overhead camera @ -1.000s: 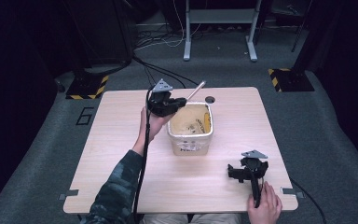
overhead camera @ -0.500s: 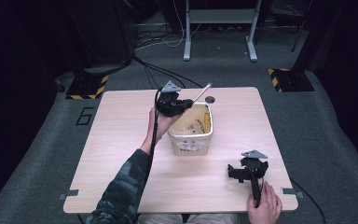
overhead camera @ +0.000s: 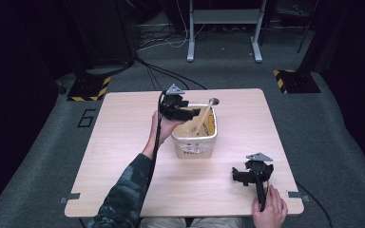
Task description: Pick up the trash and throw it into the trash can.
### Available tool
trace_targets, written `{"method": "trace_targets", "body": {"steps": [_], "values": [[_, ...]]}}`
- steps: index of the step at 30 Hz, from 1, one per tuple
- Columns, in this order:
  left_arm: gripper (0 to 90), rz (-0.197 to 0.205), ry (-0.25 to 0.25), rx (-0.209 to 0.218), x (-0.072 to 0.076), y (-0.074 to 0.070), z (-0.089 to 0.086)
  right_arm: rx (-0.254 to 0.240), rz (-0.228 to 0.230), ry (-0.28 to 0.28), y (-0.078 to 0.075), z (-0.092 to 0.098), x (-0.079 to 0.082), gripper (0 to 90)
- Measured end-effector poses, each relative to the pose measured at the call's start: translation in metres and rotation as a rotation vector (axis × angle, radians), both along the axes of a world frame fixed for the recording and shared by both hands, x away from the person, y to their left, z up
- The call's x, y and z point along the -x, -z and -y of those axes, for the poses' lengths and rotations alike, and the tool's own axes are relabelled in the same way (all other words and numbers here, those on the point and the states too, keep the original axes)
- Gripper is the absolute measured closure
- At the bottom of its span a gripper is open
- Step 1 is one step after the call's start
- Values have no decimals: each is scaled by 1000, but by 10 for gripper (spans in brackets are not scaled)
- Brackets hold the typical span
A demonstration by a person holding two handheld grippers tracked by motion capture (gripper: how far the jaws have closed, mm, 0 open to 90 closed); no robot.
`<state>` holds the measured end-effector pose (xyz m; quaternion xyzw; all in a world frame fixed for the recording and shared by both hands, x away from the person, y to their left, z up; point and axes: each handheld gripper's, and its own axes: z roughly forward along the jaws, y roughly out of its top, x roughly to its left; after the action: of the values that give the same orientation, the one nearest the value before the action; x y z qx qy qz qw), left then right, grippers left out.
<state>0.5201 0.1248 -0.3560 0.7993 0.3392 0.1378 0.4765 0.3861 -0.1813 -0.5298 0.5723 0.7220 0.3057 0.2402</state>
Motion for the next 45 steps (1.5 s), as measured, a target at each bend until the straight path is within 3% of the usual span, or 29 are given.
{"method": "trace_targets", "body": {"steps": [3,10,19,25,32,43,45], "values": [[229,5,-5,-12,8,-1,-7,2,0,-2,0,0,0,0],[153,21,-21,-33,31,1,-30,1,0,0,0,0,0,0],[137,52,-62,-63,64,14,-67,1,0,0,0,0,0,0],[134,41,-103,-84,80,33,-92,1,0,0,0,0,0,0],[134,-18,-153,-121,89,62,-124,1,0,0,0,0,0,0],[134,-93,-245,-116,101,106,-158,2,0,0,0,0,0,0],[134,-104,-243,-105,102,114,-162,1,0,0,0,0,0,0]]}}
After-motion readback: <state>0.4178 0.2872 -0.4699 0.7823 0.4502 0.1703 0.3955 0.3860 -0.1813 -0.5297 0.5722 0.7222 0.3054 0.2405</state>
